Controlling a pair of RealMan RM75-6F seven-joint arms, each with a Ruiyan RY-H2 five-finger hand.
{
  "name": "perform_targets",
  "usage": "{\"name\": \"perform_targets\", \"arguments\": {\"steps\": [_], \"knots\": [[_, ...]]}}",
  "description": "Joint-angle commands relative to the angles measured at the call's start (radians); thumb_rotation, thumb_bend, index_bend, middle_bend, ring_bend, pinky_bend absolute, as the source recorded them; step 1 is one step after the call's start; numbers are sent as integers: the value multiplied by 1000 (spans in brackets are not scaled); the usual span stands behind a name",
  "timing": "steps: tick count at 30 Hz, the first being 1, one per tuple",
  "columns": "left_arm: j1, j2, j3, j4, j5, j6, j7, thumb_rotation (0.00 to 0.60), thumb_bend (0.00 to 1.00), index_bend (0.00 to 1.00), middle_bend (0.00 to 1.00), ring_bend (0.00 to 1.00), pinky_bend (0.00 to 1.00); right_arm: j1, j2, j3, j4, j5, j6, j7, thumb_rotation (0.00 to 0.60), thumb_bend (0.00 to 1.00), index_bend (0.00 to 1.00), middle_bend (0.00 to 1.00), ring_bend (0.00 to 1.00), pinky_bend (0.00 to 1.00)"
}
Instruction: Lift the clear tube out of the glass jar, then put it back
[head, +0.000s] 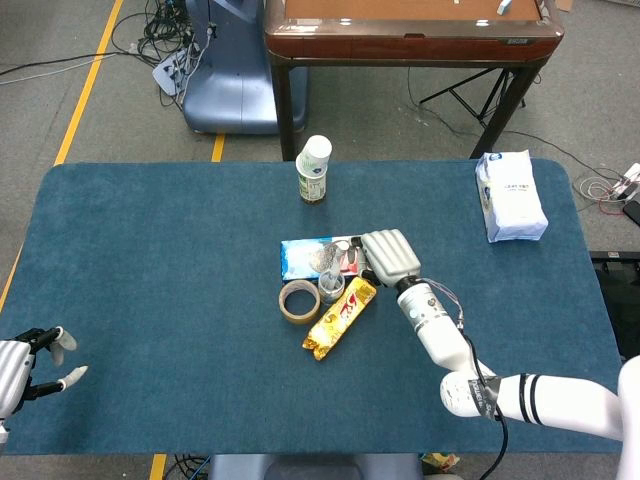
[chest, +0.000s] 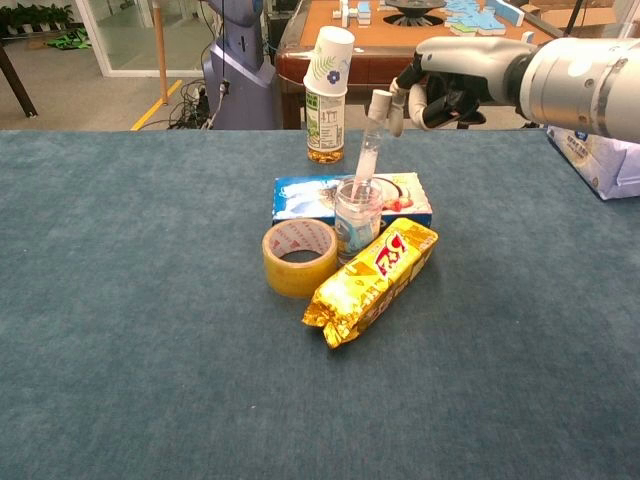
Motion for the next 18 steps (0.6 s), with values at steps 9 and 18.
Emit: {"name": "perform_targets", "arguments": {"steps": [9, 18], "knots": [[3, 3, -1, -1, 0, 5, -5, 600, 143, 538, 701, 524, 696, 24, -22, 14, 26, 0, -1, 15, 600, 1000, 534, 1000, 966, 841], [6, 6, 0, -3, 1, 7, -8, 600, 143, 538, 701, 524, 696, 45, -49, 25, 56, 9, -9, 28, 600, 1000, 534, 1000, 966, 841]]}}
